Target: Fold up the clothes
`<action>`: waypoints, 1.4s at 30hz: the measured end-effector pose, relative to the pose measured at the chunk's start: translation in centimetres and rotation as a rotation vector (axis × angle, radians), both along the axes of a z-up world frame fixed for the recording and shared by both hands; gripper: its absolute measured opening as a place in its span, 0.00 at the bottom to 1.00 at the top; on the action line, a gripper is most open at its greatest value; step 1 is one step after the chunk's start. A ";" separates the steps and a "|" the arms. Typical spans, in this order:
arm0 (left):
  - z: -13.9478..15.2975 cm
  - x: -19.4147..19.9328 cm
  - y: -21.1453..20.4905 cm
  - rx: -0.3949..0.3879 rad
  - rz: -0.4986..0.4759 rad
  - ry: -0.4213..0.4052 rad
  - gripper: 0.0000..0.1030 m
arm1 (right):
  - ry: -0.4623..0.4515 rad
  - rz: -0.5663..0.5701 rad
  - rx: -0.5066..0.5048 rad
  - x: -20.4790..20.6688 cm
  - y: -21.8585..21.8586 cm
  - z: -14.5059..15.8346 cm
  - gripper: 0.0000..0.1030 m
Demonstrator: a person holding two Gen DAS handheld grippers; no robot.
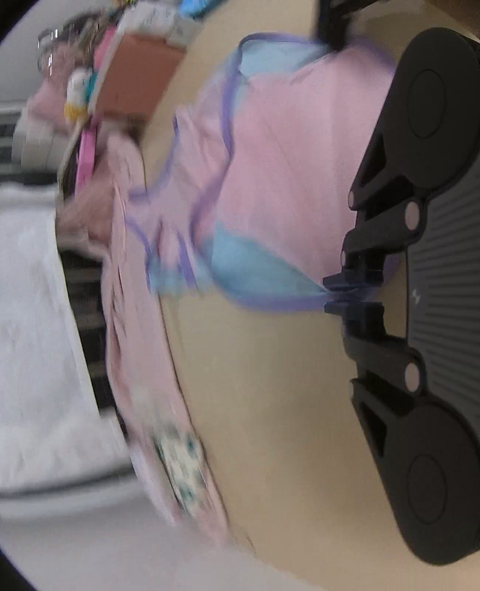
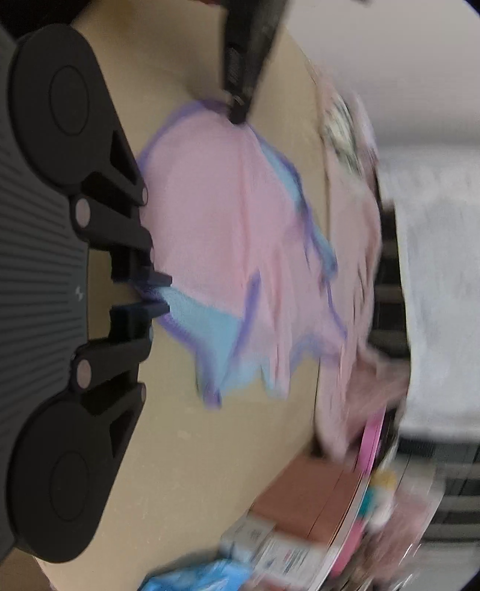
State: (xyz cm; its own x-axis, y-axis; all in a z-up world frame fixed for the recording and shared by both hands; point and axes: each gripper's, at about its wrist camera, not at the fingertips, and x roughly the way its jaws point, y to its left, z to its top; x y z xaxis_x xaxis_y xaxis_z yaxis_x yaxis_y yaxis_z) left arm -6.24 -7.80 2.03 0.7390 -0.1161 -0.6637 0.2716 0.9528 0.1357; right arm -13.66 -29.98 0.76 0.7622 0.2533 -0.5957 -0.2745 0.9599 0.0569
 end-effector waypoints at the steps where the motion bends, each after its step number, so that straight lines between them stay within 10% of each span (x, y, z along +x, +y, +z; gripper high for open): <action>1: 0.0 -0.1 1.9 0.026 0.038 -0.014 0.08 | 0.004 0.095 0.023 -0.7 1.1 0.4 0.08; 5: 0.7 -0.4 9.9 0.042 0.260 -0.060 0.30 | -0.036 0.320 0.143 -2.5 3.0 3.1 0.15; 8: 2.7 -2.0 13.0 -0.133 0.349 -0.075 0.39 | -0.126 0.201 0.137 -0.1 0.3 5.0 0.49; 12: 3.0 -4.5 10.7 -0.350 0.177 -0.024 0.54 | -0.057 0.079 0.077 6.0 -1.7 3.1 0.48; 19: 0.0 -5.5 7.1 -0.179 0.047 0.013 0.51 | 0.054 -0.112 -0.031 15.2 -4.6 0.1 0.12; 25: -0.3 -4.8 13.8 -0.124 0.053 -0.024 0.70 | 0.064 -0.060 -0.142 7.2 -0.3 0.4 0.09; 28: 0.5 -2.6 17.6 -0.118 0.230 0.014 0.64 | 0.073 -0.012 -0.163 3.1 1.5 0.9 0.11; 32: 2.8 -2.9 19.7 -0.283 0.415 0.026 0.54 | -0.004 0.033 -0.017 -1.1 0.1 3.9 0.42; 37: 2.6 -5.2 13.8 -0.491 0.092 0.080 0.71 | -0.028 -0.208 -0.118 0.8 -5.0 3.6 0.44; 42: 1.8 -5.5 10.8 -0.401 -0.009 0.146 0.69 | 0.028 -0.243 -0.216 0.6 -5.3 1.8 0.33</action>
